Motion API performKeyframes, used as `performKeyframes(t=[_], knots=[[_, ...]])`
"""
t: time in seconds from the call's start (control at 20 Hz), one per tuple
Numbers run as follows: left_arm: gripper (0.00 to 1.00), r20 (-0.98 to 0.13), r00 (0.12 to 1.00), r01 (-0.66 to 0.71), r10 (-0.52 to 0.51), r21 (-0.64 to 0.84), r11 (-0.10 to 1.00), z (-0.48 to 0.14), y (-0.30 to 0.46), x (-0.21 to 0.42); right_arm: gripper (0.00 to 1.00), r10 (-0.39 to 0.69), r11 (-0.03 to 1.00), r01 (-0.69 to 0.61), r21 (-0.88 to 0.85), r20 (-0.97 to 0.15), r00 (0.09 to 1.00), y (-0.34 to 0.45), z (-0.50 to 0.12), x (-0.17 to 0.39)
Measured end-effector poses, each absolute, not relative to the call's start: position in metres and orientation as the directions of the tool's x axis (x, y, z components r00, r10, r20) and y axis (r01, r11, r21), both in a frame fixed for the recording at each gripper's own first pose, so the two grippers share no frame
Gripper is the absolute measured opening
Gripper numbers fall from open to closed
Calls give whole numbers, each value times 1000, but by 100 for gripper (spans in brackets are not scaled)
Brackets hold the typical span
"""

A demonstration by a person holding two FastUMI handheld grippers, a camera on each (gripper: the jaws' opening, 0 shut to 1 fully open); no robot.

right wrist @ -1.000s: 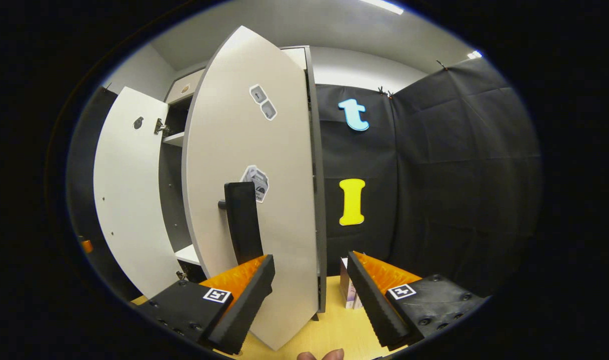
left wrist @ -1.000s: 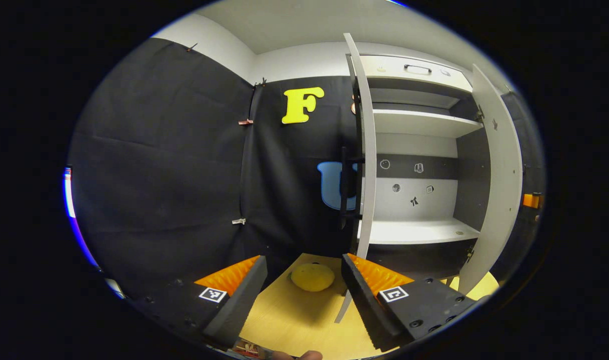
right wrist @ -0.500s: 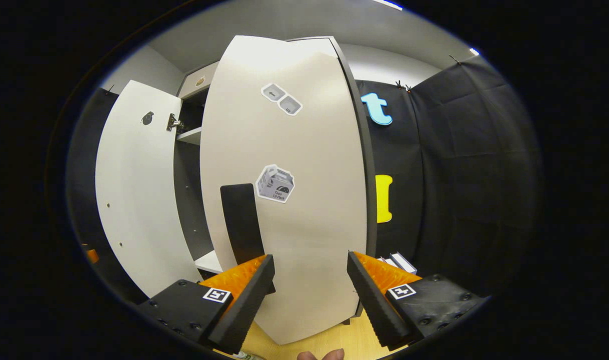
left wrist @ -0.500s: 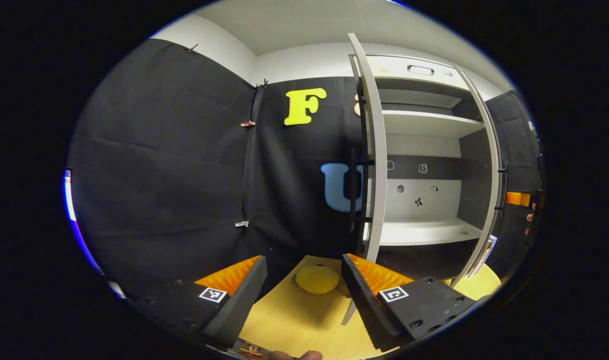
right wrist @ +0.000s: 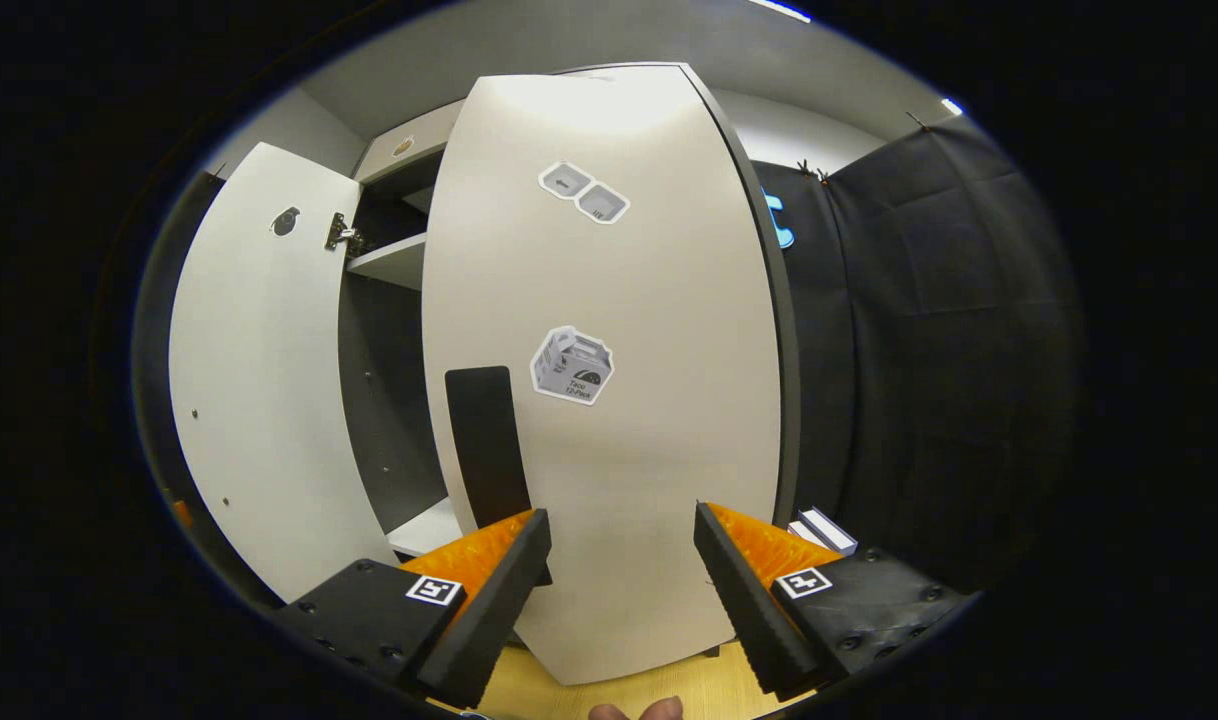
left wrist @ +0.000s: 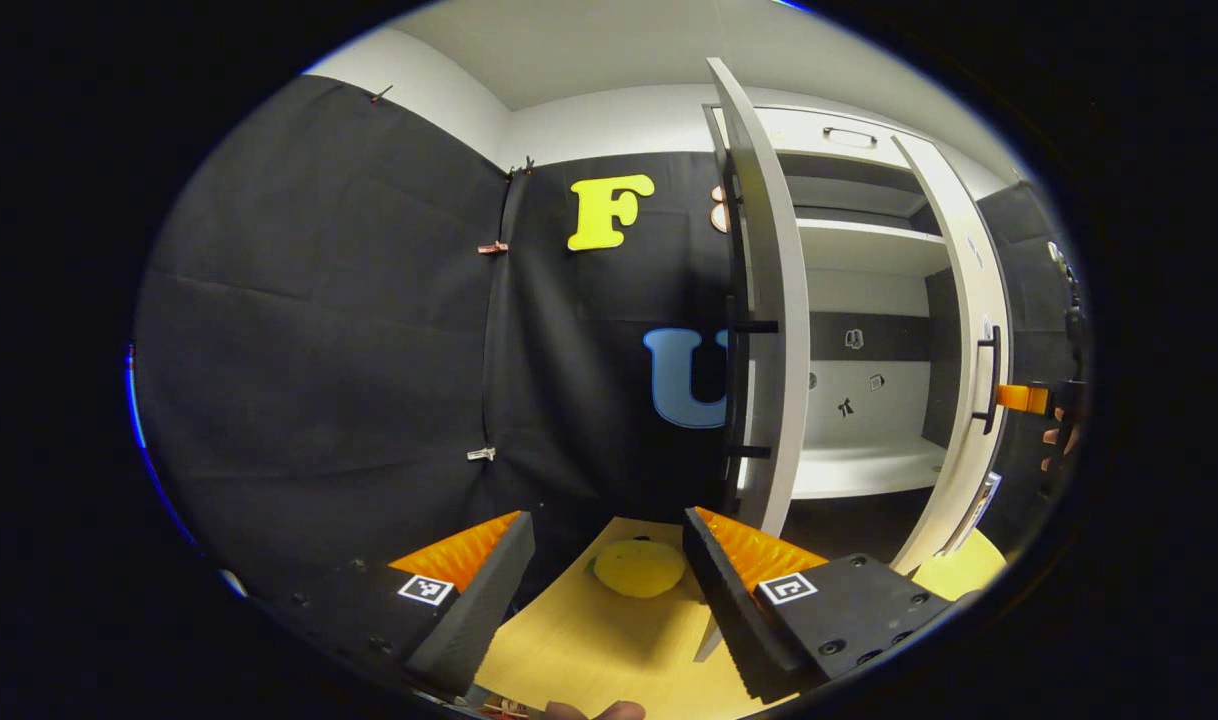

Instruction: Grasp the bottle in the cabinet with the left hand and place it on the coaster, then close the right door with the right hand and the left door with the left hand.

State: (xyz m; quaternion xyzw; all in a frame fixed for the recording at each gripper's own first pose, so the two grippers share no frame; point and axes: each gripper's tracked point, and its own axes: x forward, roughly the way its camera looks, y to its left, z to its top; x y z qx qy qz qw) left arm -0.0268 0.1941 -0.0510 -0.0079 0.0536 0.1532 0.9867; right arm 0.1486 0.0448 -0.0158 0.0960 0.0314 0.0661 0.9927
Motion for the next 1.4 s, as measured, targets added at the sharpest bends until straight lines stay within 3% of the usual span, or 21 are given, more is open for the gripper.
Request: performKeyframes(t=[0.35,0.85,1.3,1.4], knots=[[95,-89,962,-262,260,-11,965,-40,207,11,98,80,985,-75,153,-27,996,27,-6,134],[95,-76,977,-205,202,-33,978,-30,210,66,97,1,999,0,42,-23,1000,-9,-2,69],[91,-65,988,-145,142,-38,989,-28,183,69,97,-47,998,47,31,-21,999,-21,1,33],[94,-70,990,-124,121,-44,991,-27,172,69,97,-48,998,49,34,-20,999,-23,0,29]])
